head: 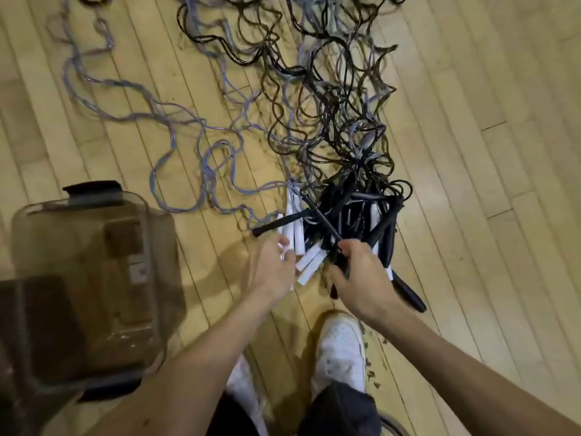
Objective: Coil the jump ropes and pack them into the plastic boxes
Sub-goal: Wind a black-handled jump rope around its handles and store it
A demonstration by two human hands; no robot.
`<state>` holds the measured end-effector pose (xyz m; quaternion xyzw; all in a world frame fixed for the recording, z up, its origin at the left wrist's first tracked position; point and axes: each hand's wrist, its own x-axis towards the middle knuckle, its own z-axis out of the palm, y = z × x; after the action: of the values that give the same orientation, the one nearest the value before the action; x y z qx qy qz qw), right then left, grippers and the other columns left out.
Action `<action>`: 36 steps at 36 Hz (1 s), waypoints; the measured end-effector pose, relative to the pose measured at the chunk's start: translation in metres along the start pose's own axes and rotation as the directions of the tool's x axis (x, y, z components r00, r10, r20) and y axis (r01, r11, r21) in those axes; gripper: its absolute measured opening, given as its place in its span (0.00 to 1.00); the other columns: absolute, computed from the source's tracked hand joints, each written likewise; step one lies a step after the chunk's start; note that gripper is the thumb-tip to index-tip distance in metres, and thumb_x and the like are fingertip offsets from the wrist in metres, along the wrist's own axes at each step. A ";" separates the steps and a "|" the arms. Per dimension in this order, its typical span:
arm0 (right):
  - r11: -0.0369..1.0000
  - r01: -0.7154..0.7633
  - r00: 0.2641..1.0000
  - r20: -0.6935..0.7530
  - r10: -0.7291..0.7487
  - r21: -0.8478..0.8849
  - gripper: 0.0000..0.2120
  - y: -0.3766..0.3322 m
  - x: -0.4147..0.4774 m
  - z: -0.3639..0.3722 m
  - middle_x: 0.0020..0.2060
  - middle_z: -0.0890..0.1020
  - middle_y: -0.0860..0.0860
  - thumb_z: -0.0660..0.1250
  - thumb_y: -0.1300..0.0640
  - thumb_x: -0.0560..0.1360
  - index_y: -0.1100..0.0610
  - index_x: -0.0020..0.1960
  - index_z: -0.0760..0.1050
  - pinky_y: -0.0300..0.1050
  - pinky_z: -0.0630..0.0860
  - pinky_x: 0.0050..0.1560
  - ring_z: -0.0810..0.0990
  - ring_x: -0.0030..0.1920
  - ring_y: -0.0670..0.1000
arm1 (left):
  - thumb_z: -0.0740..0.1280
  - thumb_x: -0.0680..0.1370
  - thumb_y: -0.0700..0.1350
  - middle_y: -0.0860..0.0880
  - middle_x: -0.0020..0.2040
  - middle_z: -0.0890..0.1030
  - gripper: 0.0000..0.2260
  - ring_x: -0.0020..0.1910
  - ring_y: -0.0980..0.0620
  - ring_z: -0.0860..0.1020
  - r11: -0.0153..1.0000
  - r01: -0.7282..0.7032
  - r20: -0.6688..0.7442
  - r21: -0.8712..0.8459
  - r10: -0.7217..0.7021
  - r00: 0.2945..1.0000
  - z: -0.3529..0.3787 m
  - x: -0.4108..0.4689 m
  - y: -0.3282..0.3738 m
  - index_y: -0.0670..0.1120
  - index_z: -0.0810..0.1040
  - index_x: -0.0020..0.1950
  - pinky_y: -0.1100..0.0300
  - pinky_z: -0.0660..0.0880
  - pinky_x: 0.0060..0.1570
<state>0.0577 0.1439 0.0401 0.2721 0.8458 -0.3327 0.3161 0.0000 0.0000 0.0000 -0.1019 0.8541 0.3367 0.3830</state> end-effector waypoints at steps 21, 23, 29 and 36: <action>0.994 -0.004 0.978 0.208 -0.019 0.110 0.10 0.000 0.034 0.000 0.35 0.75 0.52 0.64 0.57 0.82 0.60 0.43 0.72 0.41 0.69 0.32 0.72 0.34 0.51 | 0.65 0.80 0.49 0.50 0.39 0.78 0.08 0.41 0.47 0.78 0.936 -0.247 0.080 0.251 0.234 0.969 -0.002 0.031 0.002 0.49 0.75 0.41 0.49 0.77 0.42; 0.954 -0.077 0.962 0.272 -0.005 0.290 0.10 -0.006 0.017 -0.014 0.33 0.73 0.53 0.65 0.59 0.81 0.59 0.42 0.70 0.39 0.70 0.30 0.71 0.32 0.50 | 0.67 0.80 0.47 0.52 0.39 0.81 0.06 0.41 0.50 0.79 0.981 -0.184 0.115 0.067 0.175 0.978 -0.017 0.017 0.018 0.49 0.78 0.43 0.53 0.77 0.45; 0.845 -0.060 0.937 0.322 -0.135 0.531 0.07 -0.046 -0.044 -0.081 0.37 0.75 0.56 0.66 0.60 0.82 0.60 0.45 0.75 0.40 0.69 0.35 0.72 0.36 0.51 | 0.70 0.80 0.42 0.40 0.51 0.83 0.13 0.41 0.49 0.82 0.896 0.046 0.288 -0.441 0.093 0.953 -0.075 -0.052 0.074 0.35 0.77 0.60 0.60 0.79 0.37; 0.777 0.250 0.927 0.090 -0.365 0.577 0.06 -0.129 -0.141 -0.162 0.44 0.82 0.53 0.66 0.59 0.82 0.59 0.56 0.81 0.42 0.74 0.38 0.77 0.42 0.51 | 0.68 0.80 0.40 0.35 0.55 0.83 0.11 0.51 0.38 0.84 0.752 -0.197 0.083 -0.629 0.317 0.945 -0.173 -0.166 0.149 0.34 0.79 0.58 0.51 0.82 0.49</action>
<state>0.0054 0.1468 0.2850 0.1754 0.7095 -0.6365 0.2463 -0.0520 -0.0142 0.2770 -0.0699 0.6648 0.6528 0.3564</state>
